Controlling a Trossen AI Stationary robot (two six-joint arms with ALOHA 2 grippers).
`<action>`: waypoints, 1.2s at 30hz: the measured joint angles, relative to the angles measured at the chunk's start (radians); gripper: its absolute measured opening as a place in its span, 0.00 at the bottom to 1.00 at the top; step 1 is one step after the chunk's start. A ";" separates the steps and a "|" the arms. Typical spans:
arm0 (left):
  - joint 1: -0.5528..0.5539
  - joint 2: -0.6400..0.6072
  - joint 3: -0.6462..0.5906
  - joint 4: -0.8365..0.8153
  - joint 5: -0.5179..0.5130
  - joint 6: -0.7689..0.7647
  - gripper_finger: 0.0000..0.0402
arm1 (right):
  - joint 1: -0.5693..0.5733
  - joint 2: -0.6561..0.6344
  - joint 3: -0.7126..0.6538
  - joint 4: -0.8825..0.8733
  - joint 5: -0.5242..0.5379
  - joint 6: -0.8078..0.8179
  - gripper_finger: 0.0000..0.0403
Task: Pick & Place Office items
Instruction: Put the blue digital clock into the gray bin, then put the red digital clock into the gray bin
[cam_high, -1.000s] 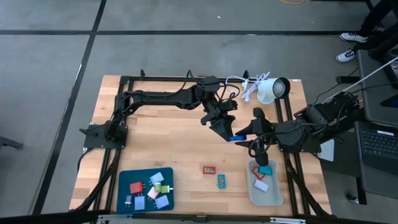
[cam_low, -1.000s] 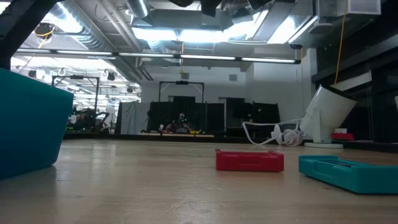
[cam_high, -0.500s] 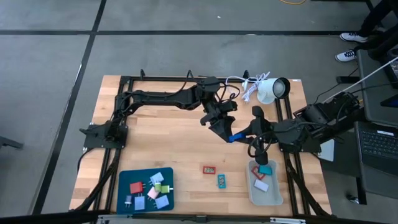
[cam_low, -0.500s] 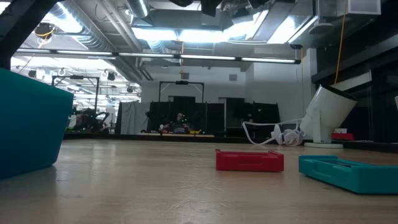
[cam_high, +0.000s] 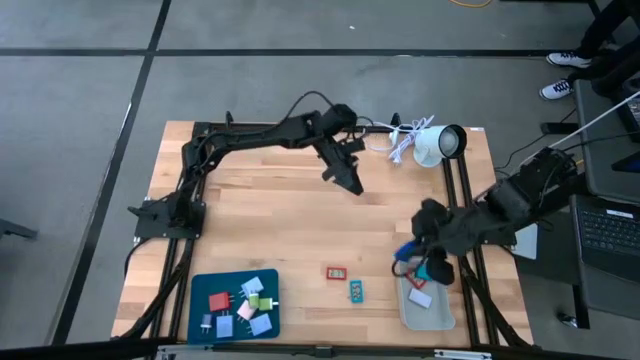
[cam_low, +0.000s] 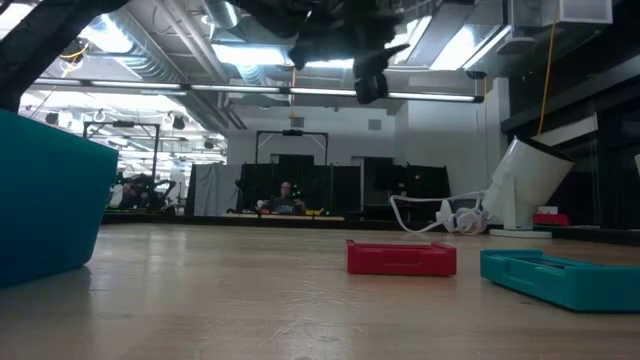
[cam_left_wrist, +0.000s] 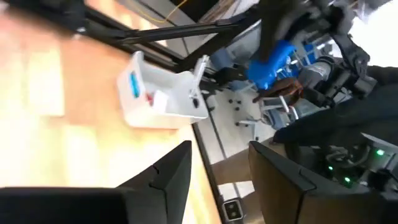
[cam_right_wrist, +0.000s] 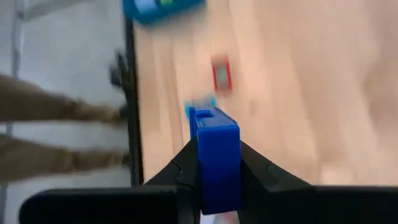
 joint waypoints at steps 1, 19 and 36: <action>0.012 0.000 0.000 -0.022 -0.001 0.019 0.37 | 0.021 0.000 -0.029 -0.017 -0.016 0.047 0.14; -0.047 0.019 -0.002 -0.311 -0.358 0.257 0.37 | 0.355 0.000 -0.689 0.489 -0.125 0.783 0.14; -0.205 0.029 -0.001 -0.521 -0.647 0.317 0.55 | 0.344 -0.001 -0.679 0.491 -0.096 0.846 0.81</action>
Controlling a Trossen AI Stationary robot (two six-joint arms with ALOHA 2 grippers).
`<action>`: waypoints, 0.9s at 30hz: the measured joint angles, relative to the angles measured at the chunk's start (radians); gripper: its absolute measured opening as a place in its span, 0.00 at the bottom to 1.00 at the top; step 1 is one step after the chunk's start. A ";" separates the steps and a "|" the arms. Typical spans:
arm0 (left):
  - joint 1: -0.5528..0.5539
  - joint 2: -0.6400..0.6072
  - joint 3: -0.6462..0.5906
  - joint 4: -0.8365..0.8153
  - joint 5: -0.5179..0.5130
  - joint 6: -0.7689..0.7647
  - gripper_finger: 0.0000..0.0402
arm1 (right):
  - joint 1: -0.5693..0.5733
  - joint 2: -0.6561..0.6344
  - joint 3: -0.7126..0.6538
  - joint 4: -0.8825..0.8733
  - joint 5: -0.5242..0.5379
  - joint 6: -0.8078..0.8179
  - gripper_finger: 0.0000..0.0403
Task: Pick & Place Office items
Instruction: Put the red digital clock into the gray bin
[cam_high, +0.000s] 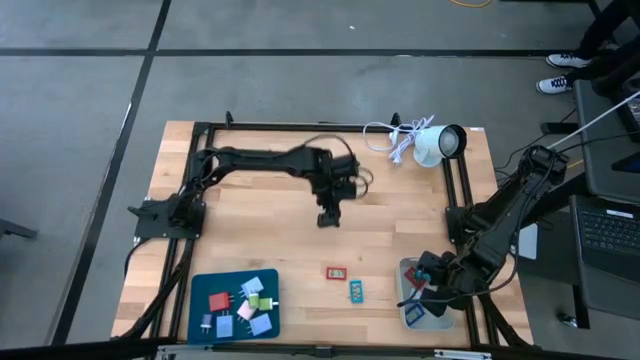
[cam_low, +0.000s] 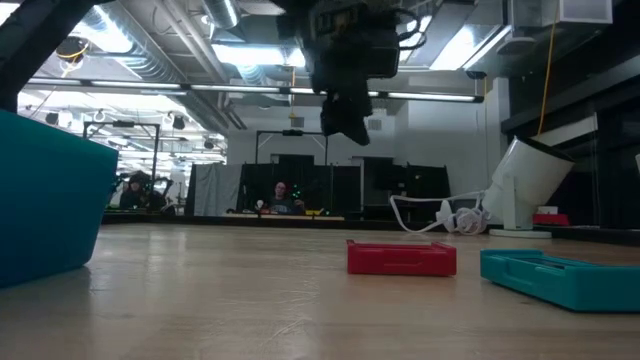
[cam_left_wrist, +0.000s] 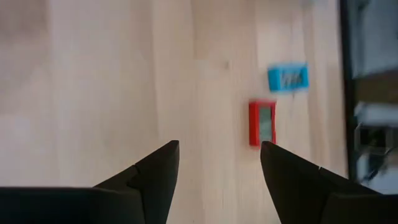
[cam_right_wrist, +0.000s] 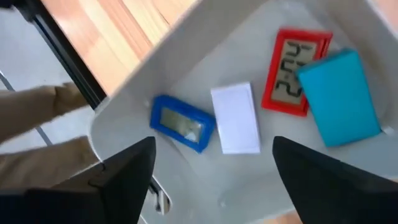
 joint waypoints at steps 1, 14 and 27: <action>-0.020 0.000 0.000 -0.022 -0.030 0.010 0.55 | 0.000 0.000 0.005 0.000 0.019 0.000 0.81; -0.280 0.017 0.002 0.056 -0.345 -0.088 0.59 | 0.000 0.000 0.011 -0.006 0.133 -0.028 0.70; -0.407 0.162 0.000 0.102 -0.418 -0.377 0.63 | 0.000 -0.001 0.013 0.020 0.120 -0.100 0.69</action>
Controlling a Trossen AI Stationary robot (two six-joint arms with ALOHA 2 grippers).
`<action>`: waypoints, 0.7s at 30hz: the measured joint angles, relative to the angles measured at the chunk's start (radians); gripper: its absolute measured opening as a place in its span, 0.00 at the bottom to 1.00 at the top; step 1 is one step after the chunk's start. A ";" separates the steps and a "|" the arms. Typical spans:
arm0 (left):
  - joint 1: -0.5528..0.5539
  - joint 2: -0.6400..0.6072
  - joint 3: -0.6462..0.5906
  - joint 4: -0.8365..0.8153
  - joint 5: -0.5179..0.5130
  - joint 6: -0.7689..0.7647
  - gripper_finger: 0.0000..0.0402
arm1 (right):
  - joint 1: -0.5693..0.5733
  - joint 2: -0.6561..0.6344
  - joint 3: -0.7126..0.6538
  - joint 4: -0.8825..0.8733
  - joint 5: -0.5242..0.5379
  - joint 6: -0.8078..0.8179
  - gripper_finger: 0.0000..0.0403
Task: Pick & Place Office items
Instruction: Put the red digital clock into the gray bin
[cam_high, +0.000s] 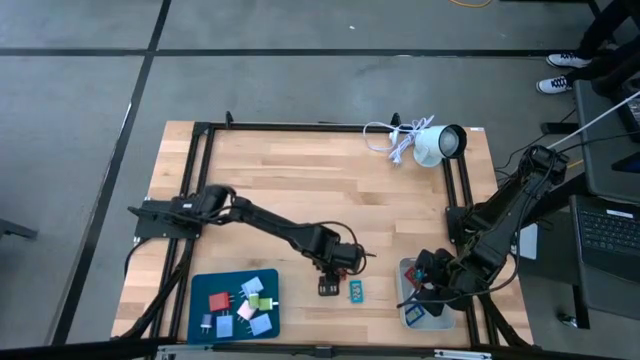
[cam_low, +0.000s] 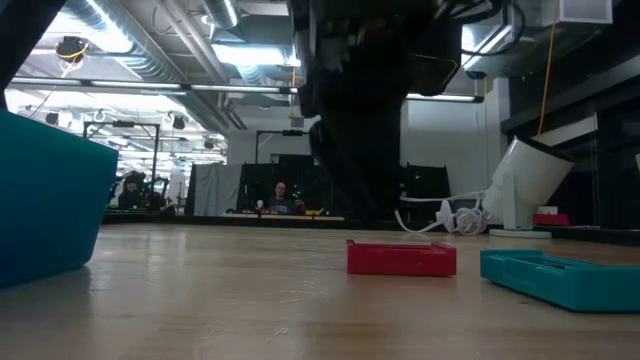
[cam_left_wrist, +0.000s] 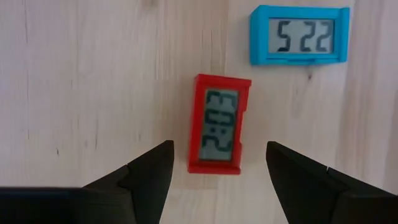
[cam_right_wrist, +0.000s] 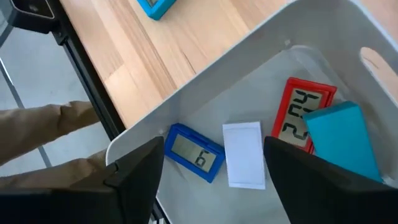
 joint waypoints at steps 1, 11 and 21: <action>-0.003 0.000 0.000 0.000 -0.017 -0.011 0.63 | 0.000 0.000 0.000 0.000 0.000 -0.008 0.69; -0.011 0.038 0.000 0.006 -0.043 -0.009 0.63 | -0.001 0.000 0.000 0.004 0.002 -0.020 0.69; -0.026 0.071 0.003 0.021 -0.020 0.025 0.59 | -0.001 0.000 0.000 0.010 0.016 -0.008 0.69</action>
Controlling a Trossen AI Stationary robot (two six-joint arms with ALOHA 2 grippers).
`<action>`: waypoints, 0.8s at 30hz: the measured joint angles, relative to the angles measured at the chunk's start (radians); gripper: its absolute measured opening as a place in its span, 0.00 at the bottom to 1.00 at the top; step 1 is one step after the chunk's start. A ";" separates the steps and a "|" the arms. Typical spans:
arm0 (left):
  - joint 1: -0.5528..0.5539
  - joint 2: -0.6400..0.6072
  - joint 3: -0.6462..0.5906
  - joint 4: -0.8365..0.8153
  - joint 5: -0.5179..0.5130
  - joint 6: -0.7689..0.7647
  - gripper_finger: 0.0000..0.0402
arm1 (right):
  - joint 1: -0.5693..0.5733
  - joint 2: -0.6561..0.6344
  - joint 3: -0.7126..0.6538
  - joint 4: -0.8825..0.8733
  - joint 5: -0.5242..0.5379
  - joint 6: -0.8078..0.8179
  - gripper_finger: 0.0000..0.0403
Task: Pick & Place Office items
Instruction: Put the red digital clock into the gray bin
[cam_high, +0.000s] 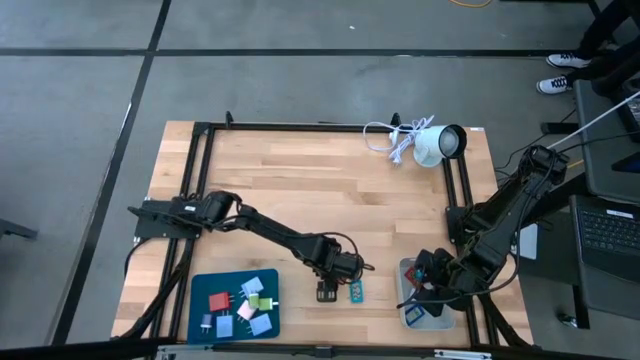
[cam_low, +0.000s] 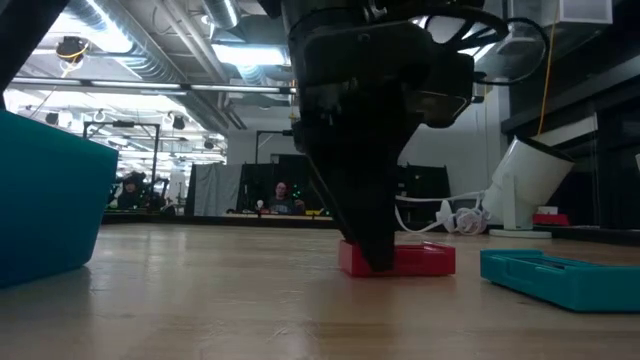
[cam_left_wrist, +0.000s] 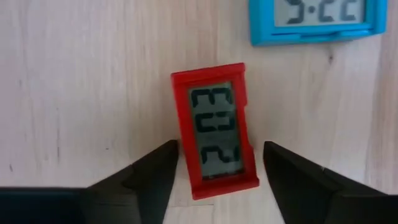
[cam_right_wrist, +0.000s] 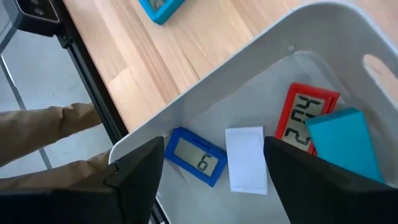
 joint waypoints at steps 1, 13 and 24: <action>0.002 0.000 0.000 -0.001 0.000 -0.009 0.55 | 0.000 0.000 0.000 0.001 0.009 0.000 0.69; 0.166 -0.062 -0.005 0.133 0.412 0.004 0.34 | -0.053 -0.110 0.000 0.008 0.224 -0.025 0.69; 0.332 -0.150 -0.003 0.771 1.171 -0.311 0.34 | -0.097 -0.349 0.000 0.252 0.551 -0.321 0.69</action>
